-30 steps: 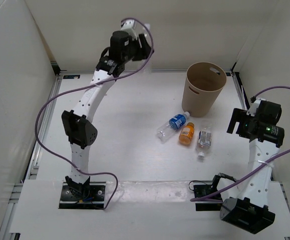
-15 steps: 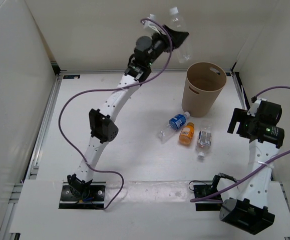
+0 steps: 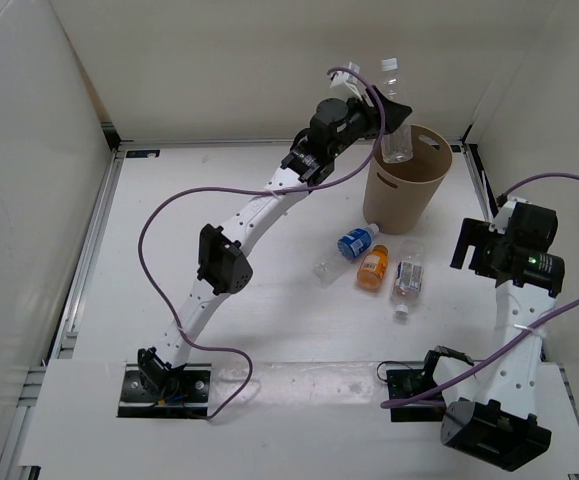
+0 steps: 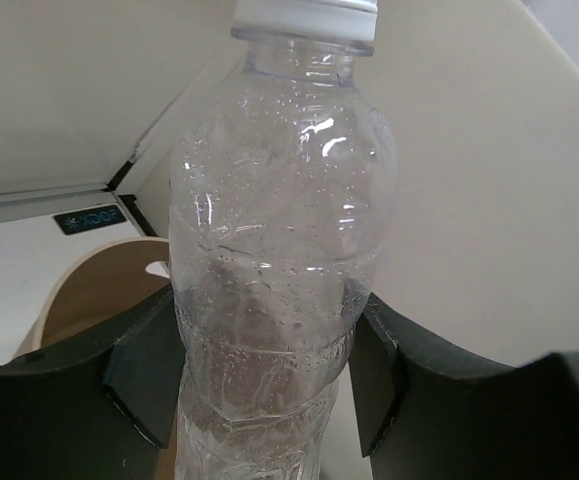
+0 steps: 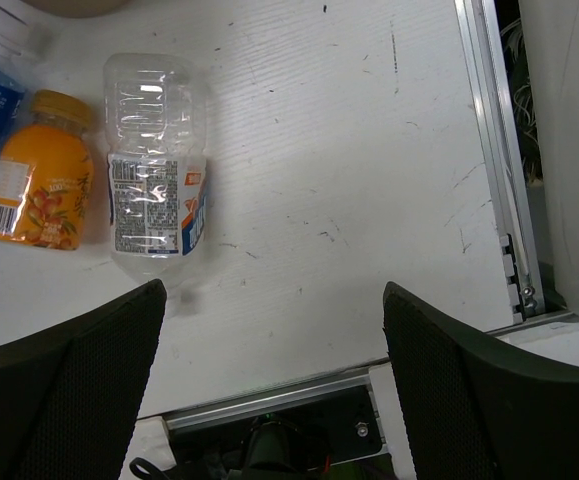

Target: Put the plastic bottles in the bin

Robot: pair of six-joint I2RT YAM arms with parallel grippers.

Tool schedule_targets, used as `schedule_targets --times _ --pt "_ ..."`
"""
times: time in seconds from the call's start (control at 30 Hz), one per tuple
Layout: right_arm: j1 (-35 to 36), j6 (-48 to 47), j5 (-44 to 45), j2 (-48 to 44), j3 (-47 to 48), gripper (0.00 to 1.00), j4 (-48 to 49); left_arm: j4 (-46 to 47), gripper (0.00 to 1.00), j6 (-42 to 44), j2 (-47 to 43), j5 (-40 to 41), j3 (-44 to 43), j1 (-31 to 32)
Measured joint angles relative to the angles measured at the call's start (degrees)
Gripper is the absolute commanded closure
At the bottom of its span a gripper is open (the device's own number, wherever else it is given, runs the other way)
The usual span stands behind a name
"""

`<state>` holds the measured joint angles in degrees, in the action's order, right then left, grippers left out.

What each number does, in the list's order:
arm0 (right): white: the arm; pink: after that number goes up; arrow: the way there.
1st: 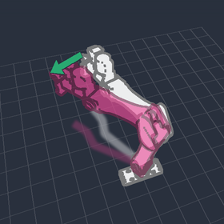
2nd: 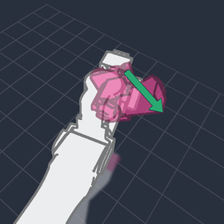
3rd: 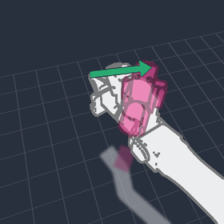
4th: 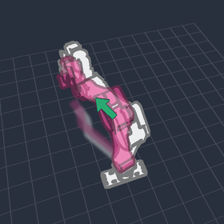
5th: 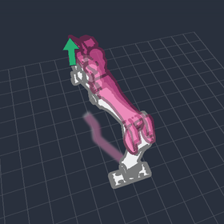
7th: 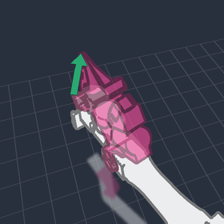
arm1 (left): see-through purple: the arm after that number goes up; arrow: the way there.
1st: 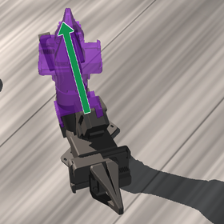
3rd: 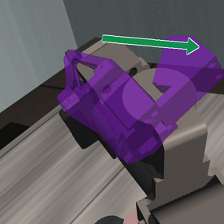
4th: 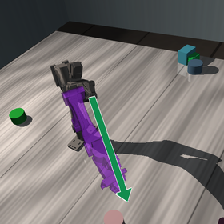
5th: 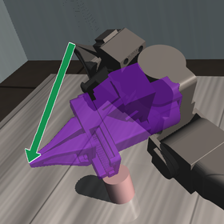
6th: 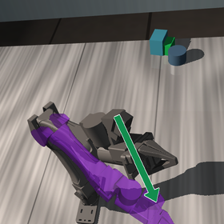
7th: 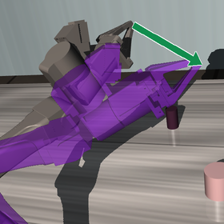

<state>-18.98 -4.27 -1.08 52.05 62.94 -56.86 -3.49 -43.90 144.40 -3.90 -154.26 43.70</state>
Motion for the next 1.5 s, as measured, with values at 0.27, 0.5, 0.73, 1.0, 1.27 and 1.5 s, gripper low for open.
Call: schedule_targets --times 0.27,0.5,0.73,1.0,1.27,1.5 --pt "0.3 0.0 0.3 0.0 0.0 0.10 0.0 -3.0 0.19 3.9 0.0 1.4 0.0 0.3" --pt "0.3 0.1 0.5 0.0 0.0 0.10 0.0 -3.9 0.01 5.2 0.0 1.6 0.0 0.4" --pt "0.4 0.1 0.5 0.0 0.0 0.10 0.0 -3.9 0.00 6.5 -0.2 1.6 0.2 0.4" --pt "0.4 1.2 -0.2 0.0 0.0 0.10 0.1 -5.4 0.00 13.9 -4.6 1.5 4.3 -0.1" --pt "3.9 0.9 -9.0 0.2 -2.4 0.10 1.6 -7.0 0.00 26.1 -25.2 0.3 29.8 -3.9" --pt "8.0 -0.7 -14.6 5.0 -5.7 0.10 3.1 -9.8 0.00 27.4 -43.0 2.2 57.5 -14.1"
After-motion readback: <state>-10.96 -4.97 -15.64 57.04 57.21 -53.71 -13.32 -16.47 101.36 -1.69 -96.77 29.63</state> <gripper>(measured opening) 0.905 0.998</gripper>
